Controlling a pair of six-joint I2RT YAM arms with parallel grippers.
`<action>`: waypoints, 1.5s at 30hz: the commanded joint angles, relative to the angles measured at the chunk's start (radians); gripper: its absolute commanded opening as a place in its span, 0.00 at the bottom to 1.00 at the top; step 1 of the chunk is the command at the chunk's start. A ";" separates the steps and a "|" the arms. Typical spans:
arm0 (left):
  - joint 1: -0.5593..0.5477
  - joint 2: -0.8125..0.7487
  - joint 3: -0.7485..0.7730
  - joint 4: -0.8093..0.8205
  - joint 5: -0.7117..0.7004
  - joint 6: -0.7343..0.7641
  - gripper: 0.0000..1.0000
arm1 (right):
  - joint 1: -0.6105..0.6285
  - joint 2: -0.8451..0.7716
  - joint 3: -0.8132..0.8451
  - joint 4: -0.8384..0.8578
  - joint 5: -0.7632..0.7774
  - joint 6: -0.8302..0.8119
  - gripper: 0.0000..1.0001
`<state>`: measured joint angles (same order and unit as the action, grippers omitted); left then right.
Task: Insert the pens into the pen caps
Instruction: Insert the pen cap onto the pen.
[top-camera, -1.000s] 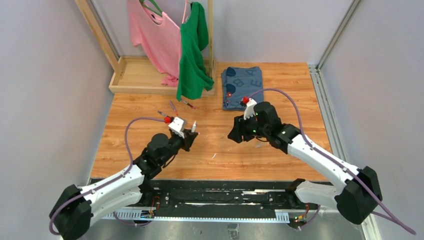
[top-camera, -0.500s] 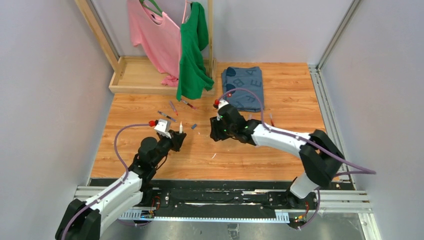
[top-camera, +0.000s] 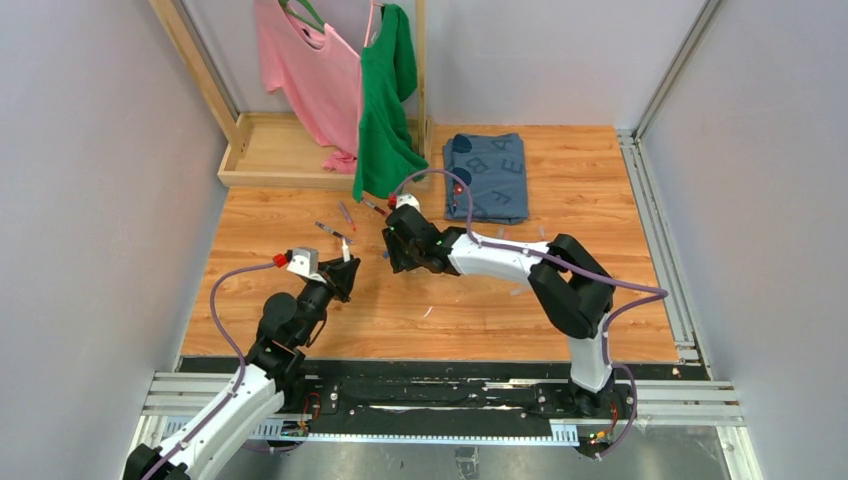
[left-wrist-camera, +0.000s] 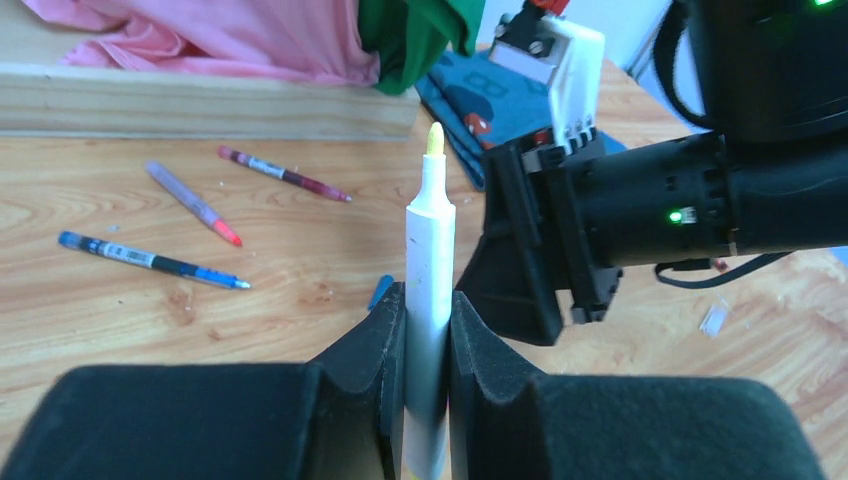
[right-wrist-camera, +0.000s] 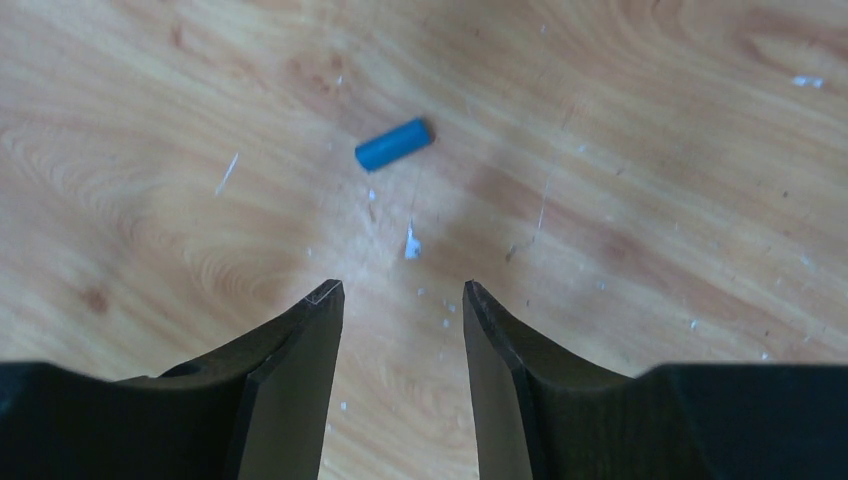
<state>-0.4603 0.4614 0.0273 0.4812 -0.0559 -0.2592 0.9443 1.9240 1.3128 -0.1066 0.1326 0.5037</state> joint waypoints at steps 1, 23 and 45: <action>0.005 -0.066 -0.016 -0.025 -0.056 0.011 0.00 | 0.011 0.053 0.108 -0.076 0.108 0.031 0.49; 0.006 -0.066 -0.013 -0.023 -0.048 0.010 0.00 | 0.011 0.364 0.494 -0.230 0.216 -0.001 0.48; 0.006 -0.056 -0.010 -0.022 -0.045 0.012 0.00 | 0.034 0.279 0.369 -0.307 0.198 -0.011 0.32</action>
<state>-0.4603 0.4042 0.0200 0.4397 -0.0956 -0.2562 0.9512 2.2406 1.7107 -0.3393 0.3252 0.4927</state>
